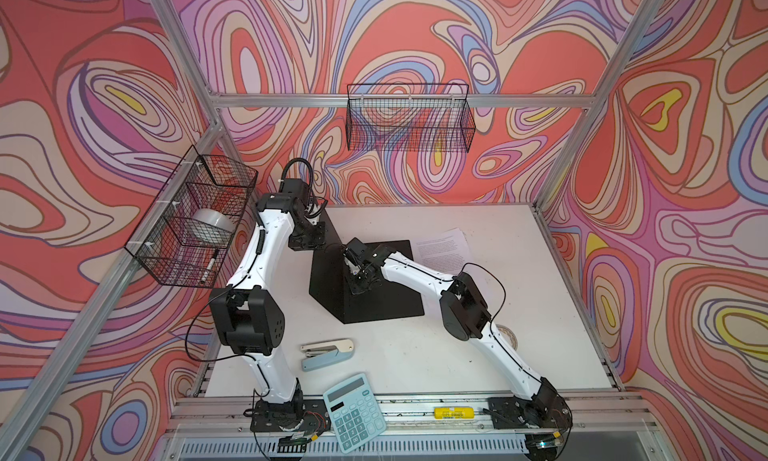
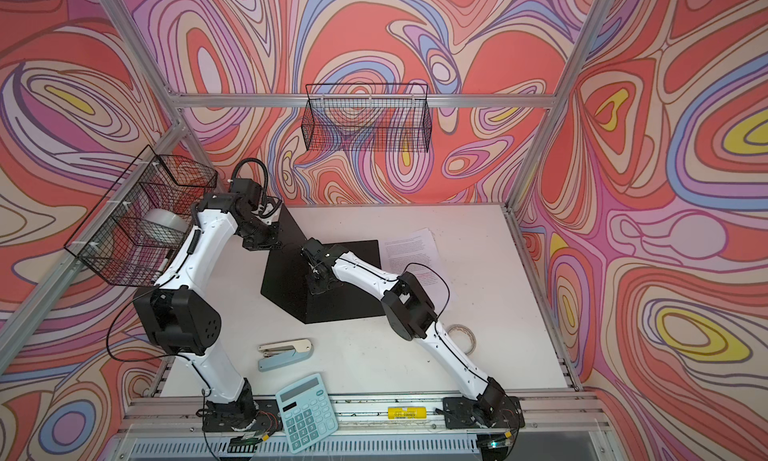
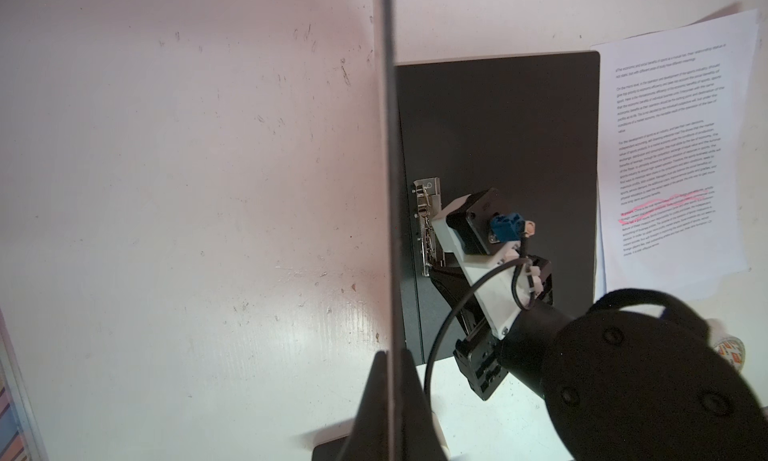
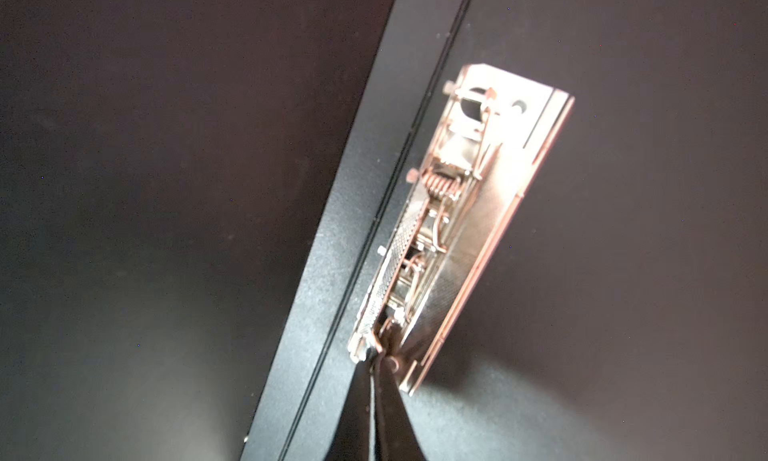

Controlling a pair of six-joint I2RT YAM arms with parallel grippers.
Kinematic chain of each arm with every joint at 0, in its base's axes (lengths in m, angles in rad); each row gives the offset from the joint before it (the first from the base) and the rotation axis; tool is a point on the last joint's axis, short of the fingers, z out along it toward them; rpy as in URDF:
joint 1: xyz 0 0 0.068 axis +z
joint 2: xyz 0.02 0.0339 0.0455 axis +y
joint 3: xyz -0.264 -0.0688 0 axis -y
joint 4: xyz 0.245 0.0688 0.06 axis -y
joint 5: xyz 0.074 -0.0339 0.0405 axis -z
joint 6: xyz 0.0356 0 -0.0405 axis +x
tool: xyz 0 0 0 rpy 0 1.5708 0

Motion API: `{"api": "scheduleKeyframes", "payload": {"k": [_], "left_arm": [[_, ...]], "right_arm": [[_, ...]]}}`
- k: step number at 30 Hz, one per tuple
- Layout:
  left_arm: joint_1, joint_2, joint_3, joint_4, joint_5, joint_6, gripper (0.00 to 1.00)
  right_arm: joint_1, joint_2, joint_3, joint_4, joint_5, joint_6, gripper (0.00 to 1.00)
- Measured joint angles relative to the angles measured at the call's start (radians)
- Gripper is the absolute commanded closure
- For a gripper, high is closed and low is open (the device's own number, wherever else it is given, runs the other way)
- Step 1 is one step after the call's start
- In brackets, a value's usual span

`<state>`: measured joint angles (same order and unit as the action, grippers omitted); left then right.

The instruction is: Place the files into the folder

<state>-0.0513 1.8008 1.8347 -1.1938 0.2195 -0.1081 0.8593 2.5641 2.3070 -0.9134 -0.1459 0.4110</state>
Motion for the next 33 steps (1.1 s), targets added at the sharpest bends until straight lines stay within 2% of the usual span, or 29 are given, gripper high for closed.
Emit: {"api": "scheduleKeyframes", "payload": {"k": [11, 33], "left_arm": [[0.000, 0.000, 0.000, 0.000, 0.002, 0.000, 1.00], [0.000, 0.000, 0.003, -0.003, 0.020, 0.003, 1.00]], "right_arm": [[0.000, -0.001, 0.004, 0.000, -0.011, 0.003, 1.00], [-0.008, -0.002, 0.003, 0.008, -0.044, 0.048, 0.92]]}}
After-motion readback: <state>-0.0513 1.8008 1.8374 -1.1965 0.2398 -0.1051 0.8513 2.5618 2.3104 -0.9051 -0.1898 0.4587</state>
